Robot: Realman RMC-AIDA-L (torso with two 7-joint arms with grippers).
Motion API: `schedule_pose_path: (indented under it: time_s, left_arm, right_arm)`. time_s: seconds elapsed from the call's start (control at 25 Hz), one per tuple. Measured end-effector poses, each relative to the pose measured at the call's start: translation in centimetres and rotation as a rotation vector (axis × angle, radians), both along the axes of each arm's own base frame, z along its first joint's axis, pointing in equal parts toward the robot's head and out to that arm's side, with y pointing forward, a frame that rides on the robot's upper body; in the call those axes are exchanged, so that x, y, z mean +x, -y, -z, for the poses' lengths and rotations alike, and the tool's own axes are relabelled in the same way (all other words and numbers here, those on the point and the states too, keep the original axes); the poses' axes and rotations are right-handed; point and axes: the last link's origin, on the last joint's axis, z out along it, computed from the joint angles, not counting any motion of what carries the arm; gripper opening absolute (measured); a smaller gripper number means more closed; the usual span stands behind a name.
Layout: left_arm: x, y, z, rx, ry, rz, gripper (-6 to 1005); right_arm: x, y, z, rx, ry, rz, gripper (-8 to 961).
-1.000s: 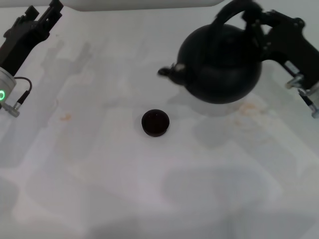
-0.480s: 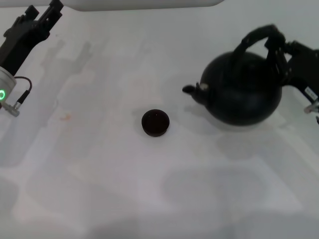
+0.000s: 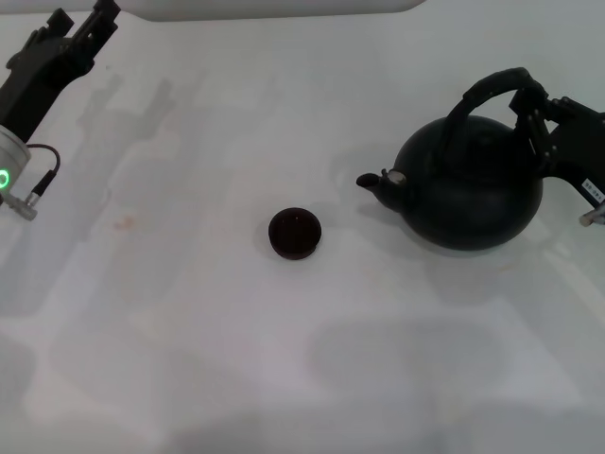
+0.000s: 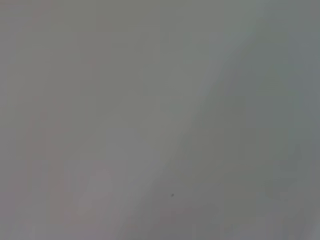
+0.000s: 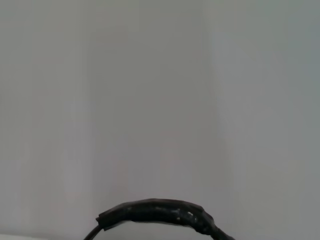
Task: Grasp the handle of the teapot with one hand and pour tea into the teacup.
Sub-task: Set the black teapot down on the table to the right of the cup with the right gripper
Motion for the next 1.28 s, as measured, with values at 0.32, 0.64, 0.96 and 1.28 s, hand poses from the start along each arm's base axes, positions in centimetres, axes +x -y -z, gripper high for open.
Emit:
schedule_pose_path:
  time_s: [0.32, 0.64, 0.96, 1.28]
  left_arm:
    - [-0.1, 0.0, 0.0, 0.001, 0.000, -0.003, 847]
    - [-0.1, 0.0, 0.1, -0.002, 0.000, -0.004, 847]
    - [-0.1, 0.0, 0.1, -0.002, 0.000, -0.004, 847]
    - [0.1, -0.1, 0.1, -0.003, -0.001, 0.001, 847]
  right_arm:
    - [0.0, 0.0, 0.2, 0.004, 0.039, -0.011, 131]
    - [0.3, 0.5, 0.0, 0.006, 0.030, -0.005, 188]
    - [0.3, 0.5, 0.0, -0.017, -0.027, 0.015, 399]
    - [0.5, 1.7, -0.3, -0.043, -0.116, 0.024, 483]
